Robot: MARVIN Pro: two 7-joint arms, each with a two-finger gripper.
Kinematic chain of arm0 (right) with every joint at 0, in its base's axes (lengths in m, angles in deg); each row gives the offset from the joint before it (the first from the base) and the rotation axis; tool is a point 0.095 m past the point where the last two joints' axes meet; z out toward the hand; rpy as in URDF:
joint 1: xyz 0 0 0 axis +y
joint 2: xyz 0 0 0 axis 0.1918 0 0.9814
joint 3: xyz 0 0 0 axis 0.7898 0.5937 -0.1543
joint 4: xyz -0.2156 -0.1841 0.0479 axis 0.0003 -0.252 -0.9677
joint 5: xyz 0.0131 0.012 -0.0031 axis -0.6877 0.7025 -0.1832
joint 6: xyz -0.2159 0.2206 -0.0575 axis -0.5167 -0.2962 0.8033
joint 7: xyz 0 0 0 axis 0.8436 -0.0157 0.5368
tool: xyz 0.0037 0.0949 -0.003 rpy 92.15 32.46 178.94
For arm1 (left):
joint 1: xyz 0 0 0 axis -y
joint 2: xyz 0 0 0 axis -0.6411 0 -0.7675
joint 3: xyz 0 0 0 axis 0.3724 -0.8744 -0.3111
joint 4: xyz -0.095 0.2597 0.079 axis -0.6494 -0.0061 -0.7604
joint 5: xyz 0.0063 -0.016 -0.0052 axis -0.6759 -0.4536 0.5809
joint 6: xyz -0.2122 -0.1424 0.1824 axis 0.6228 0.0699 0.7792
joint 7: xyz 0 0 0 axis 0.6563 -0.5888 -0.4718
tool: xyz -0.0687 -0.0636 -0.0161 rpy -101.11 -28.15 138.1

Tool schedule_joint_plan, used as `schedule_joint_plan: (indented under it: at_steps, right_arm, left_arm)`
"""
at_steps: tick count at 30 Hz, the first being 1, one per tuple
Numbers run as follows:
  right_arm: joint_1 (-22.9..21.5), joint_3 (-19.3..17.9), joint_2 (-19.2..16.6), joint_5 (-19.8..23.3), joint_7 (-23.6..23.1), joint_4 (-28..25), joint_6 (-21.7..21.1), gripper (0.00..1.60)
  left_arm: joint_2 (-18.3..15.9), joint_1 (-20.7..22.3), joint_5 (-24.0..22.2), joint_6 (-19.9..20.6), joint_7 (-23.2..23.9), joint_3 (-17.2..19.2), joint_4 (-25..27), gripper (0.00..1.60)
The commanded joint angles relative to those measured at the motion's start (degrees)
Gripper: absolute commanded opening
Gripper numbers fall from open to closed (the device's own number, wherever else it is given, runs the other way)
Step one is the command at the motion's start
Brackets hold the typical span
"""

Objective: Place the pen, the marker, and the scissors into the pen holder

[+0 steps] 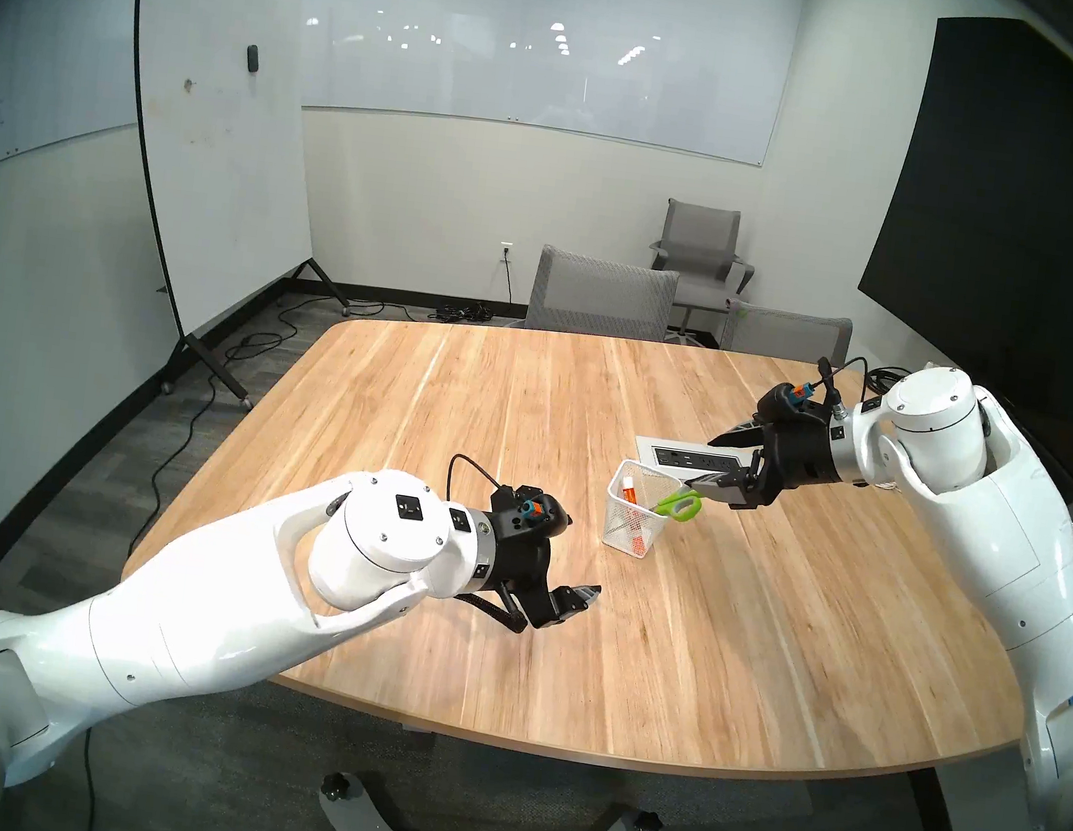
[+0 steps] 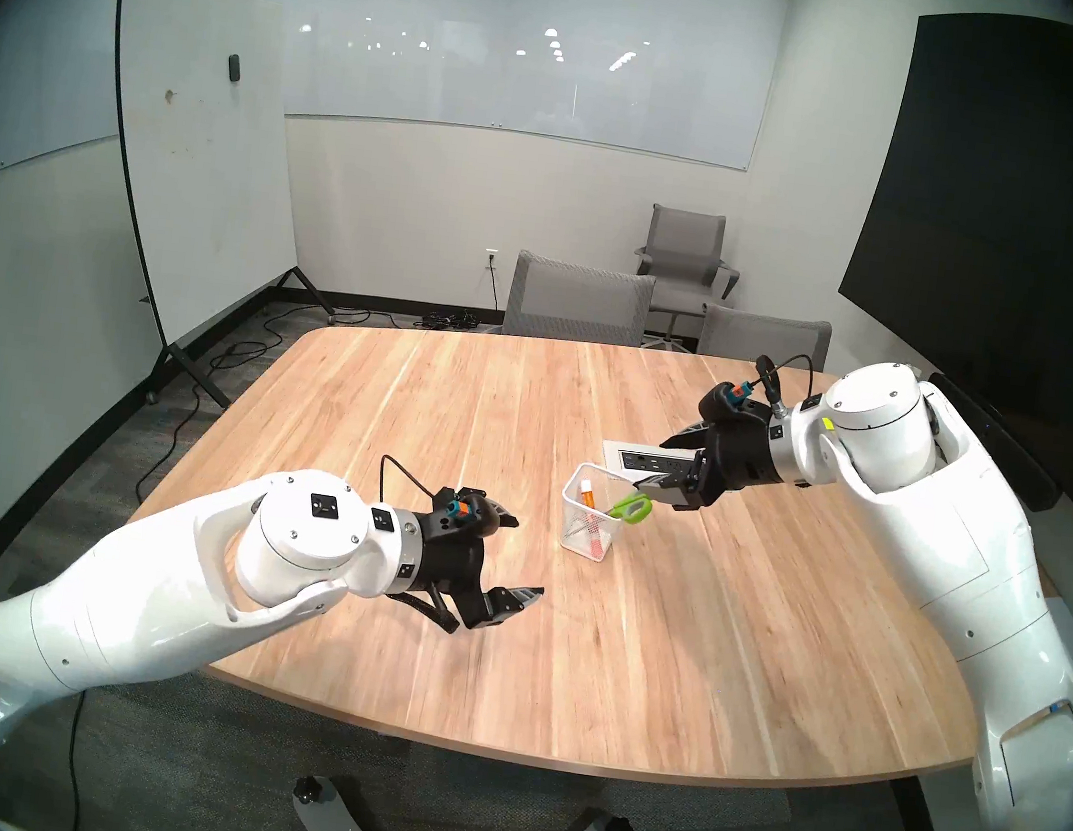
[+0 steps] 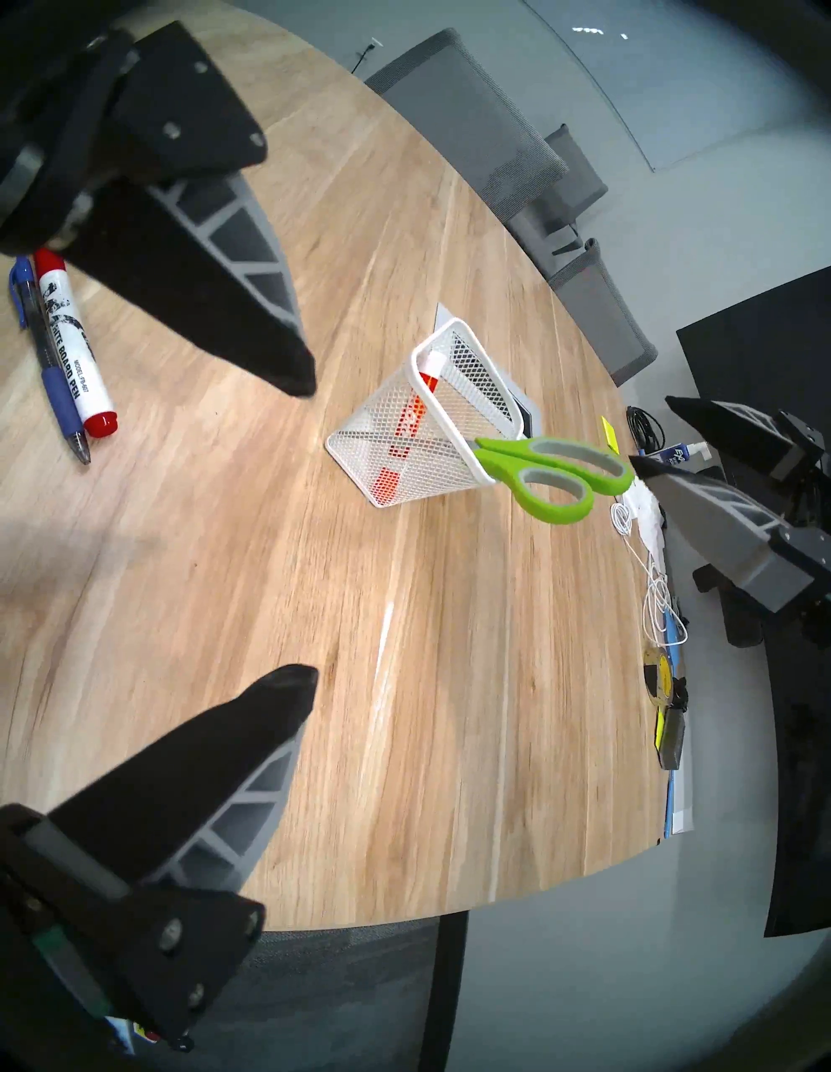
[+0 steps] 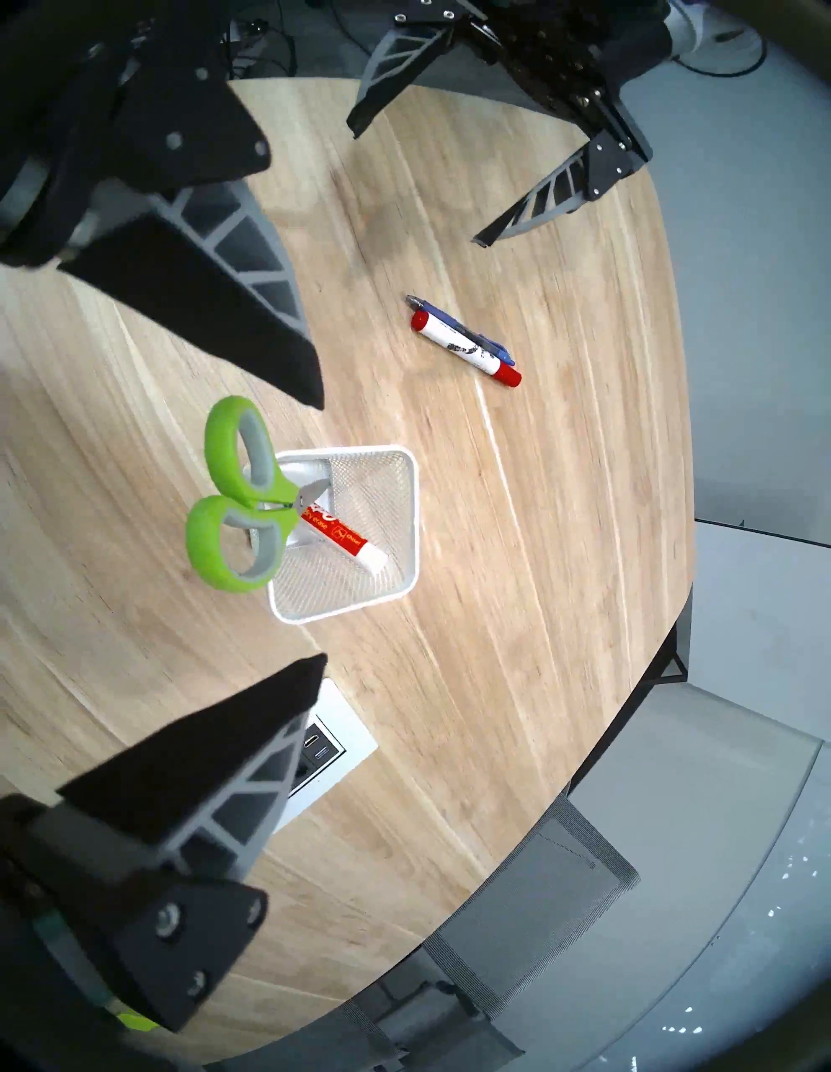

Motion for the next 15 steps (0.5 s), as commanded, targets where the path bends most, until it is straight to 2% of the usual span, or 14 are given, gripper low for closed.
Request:
schedule_joint_plan:
  at_steps: [1,12,15]
  right_arm:
    - [4.30,-4.74,-5.41,4.15,-2.81,-2.23,1.11,1.60]
    - [12.63,-12.25,-11.49,11.05,-9.10,0.37,4.30,1.60]
    - [16.26,-15.20,-13.48,13.48,-11.77,1.74,6.36,1.60]
  left_arm:
    - [-2.41,-1.40,-0.76,-0.03,-1.47,1.99,2.77,1.60]
    - [-3.69,-2.65,-1.64,0.29,-3.50,3.16,3.82,1.60]
    - [-3.50,-3.01,-1.71,1.28,-5.16,3.43,3.82,1.60]
